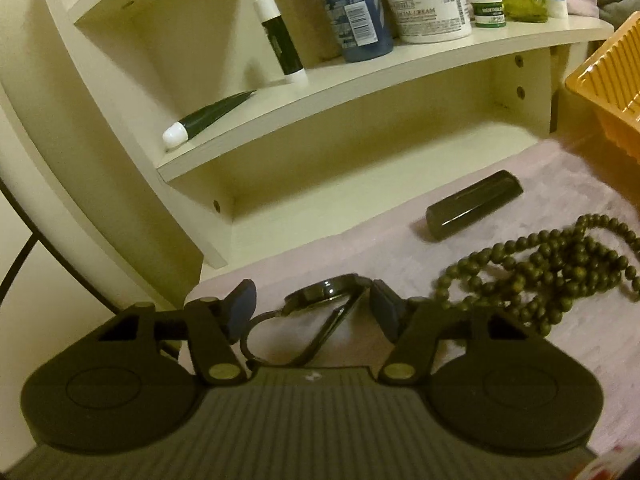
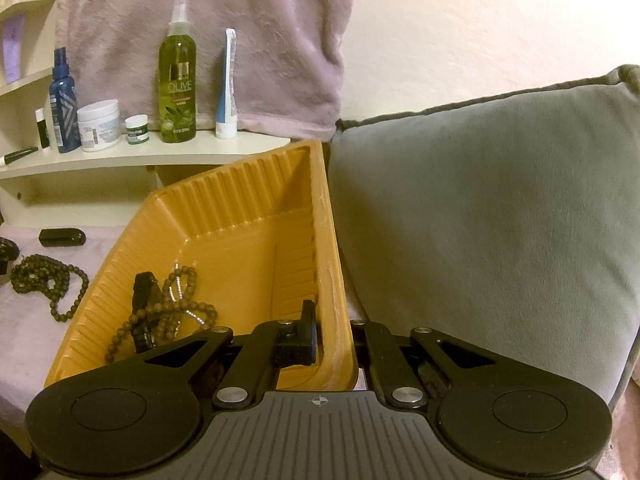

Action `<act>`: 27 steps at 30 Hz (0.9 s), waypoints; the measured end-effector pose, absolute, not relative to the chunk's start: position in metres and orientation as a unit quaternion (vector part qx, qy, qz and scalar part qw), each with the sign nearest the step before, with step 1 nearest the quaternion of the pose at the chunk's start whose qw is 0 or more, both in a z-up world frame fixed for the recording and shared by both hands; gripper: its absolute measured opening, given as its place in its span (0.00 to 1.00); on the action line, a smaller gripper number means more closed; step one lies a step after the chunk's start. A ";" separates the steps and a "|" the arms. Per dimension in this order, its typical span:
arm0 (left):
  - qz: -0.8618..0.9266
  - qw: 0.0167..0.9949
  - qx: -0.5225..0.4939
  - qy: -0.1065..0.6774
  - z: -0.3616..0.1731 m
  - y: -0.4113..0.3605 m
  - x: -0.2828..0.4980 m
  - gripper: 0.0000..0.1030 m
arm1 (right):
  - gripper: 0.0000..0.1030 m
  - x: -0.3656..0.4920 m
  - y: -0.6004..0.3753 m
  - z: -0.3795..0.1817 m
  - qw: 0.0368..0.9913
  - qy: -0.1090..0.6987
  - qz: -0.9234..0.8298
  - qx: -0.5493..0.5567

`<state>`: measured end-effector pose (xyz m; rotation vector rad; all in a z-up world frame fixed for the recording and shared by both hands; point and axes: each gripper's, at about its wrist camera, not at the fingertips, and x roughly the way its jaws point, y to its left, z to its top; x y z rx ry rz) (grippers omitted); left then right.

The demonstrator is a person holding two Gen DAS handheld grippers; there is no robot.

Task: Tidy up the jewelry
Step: 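Grasp the black band bracelet on the towel with the left tool, then carry the black bracelet into the orange tray and release it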

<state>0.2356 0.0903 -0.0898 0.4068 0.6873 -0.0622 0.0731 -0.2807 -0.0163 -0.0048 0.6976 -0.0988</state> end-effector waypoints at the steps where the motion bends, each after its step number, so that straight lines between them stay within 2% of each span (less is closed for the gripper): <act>1: -0.033 0.920 0.201 0.335 -0.090 0.090 0.235 0.56 | 0.04 0.073 -0.281 -0.016 0.939 0.341 -0.048 -0.002; 2: -0.033 0.919 0.204 0.336 -0.090 0.090 0.234 0.51 | 0.04 0.073 -0.281 -0.016 0.939 0.342 -0.048 -0.002; 5: -0.036 0.914 0.216 0.341 -0.089 0.089 0.231 0.25 | 0.04 0.073 -0.281 -0.016 0.939 0.341 -0.048 -0.002; 18: -0.041 0.909 0.251 0.330 -0.076 0.082 0.198 0.14 | 0.04 0.070 -0.278 -0.015 0.941 0.337 -0.045 0.000; 27: -0.044 0.915 0.235 0.326 -0.059 0.084 0.185 0.12 | 0.04 0.067 -0.276 -0.011 0.943 0.331 -0.039 0.003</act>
